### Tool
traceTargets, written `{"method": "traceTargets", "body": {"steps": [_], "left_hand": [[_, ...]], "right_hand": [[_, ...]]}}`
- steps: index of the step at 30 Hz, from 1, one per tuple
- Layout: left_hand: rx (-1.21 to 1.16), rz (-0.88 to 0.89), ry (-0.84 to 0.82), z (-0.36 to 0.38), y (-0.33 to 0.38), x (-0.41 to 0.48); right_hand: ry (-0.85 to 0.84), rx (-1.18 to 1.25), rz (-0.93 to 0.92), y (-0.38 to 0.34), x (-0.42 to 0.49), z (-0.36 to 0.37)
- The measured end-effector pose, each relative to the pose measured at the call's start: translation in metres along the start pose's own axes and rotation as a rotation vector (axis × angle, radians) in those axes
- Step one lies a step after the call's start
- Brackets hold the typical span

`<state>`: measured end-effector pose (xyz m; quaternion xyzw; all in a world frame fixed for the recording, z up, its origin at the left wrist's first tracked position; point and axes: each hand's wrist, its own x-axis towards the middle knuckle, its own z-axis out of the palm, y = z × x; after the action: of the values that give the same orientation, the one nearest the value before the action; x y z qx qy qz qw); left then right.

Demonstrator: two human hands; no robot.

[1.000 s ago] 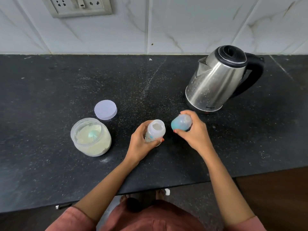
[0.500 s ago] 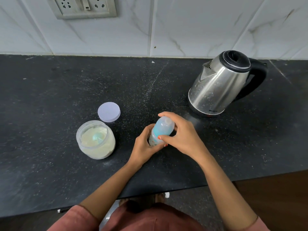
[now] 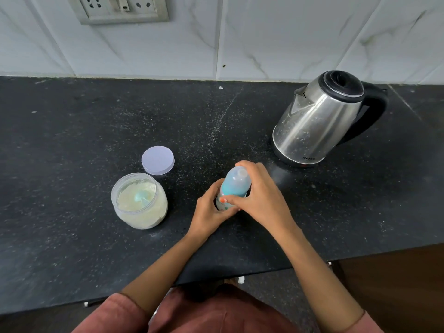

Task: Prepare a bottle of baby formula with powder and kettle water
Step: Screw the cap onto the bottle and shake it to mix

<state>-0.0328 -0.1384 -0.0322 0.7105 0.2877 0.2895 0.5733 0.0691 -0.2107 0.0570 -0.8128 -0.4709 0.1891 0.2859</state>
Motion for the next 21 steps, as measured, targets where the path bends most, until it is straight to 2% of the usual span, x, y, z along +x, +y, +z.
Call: {"method": "traceTargets", "body": {"steps": [3, 5, 9, 15, 17, 21], "left_hand": [[0.013, 0.011, -0.016, -0.001, -0.002, 0.0], [0.013, 0.006, -0.013, 0.0, -0.003, 0.0], [0.022, 0.0, -0.012, 0.001, -0.001, 0.0], [0.029, 0.001, 0.001, 0.0, 0.0, 0.0], [0.031, -0.002, 0.001, 0.0, 0.0, 0.0], [0.03, 0.004, -0.012, 0.0, -0.001, 0.0]], "right_hand": [[-0.15, 0.214, 0.009, 0.01, 0.0, -0.001], [-0.174, 0.283, -0.008, 0.015, 0.0, -0.001], [-0.061, 0.324, -0.025, 0.021, 0.002, 0.004], [0.129, 0.221, 0.01, 0.013, 0.005, 0.024], [0.128, 0.259, -0.011, 0.013, 0.004, 0.025], [0.02, 0.312, -0.012, 0.016, 0.0, 0.013]]}}
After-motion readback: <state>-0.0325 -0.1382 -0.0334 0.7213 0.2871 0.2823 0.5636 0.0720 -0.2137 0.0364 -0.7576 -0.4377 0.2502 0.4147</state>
